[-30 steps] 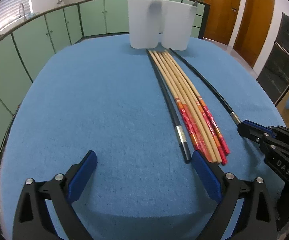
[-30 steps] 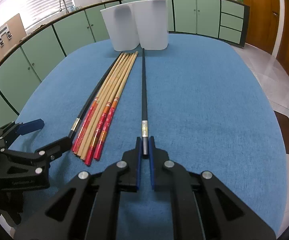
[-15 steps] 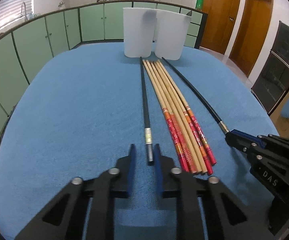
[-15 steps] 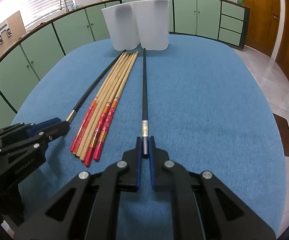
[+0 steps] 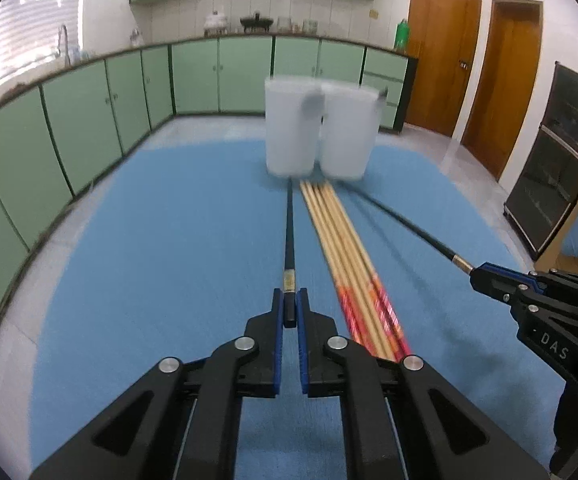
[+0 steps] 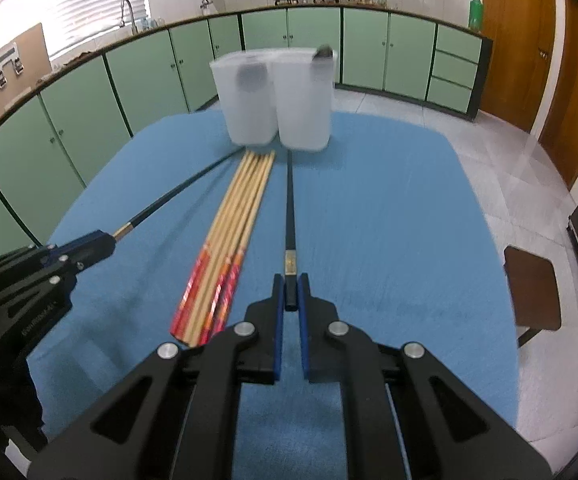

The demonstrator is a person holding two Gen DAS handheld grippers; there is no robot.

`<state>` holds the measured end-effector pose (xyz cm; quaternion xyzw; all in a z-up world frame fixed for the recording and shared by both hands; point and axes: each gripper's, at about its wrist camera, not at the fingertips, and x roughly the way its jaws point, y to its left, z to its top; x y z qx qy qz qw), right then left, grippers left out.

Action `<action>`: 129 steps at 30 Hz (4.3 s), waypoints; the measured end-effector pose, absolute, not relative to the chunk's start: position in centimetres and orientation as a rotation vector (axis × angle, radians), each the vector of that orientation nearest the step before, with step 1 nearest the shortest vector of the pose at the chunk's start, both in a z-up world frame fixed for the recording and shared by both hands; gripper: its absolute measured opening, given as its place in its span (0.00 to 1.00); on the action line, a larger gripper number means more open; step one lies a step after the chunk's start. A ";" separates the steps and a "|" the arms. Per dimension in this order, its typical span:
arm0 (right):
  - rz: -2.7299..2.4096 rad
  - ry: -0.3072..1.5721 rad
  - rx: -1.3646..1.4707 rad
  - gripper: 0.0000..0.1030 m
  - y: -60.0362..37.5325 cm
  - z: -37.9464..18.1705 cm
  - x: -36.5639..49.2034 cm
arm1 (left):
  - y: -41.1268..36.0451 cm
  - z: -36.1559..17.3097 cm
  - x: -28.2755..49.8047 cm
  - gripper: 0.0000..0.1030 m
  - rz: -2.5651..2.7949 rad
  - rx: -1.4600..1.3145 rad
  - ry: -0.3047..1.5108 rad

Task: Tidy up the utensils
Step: 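Carry both black chopsticks up and drop them into the white holder, then open both tools and withdraw back over the chopsticks, then grasp a red-tipped wooden chopstick with the right tool while the left tool grasps another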

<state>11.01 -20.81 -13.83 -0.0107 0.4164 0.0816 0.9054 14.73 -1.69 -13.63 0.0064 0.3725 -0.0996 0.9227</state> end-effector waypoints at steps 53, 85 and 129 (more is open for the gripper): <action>0.333 0.459 0.076 0.06 -24.4 10.9 29.4 | -1.5 10.0 28.3 0.06 -0.324 -0.065 0.229; 0.213 0.534 0.103 0.51 -26.5 2.2 29.2 | -2.7 2.5 30.9 0.46 -0.283 -0.022 0.387; 0.185 0.912 -0.062 0.44 -17.5 -19.7 9.8 | 1.6 -19.1 16.4 0.78 -0.100 -0.001 0.871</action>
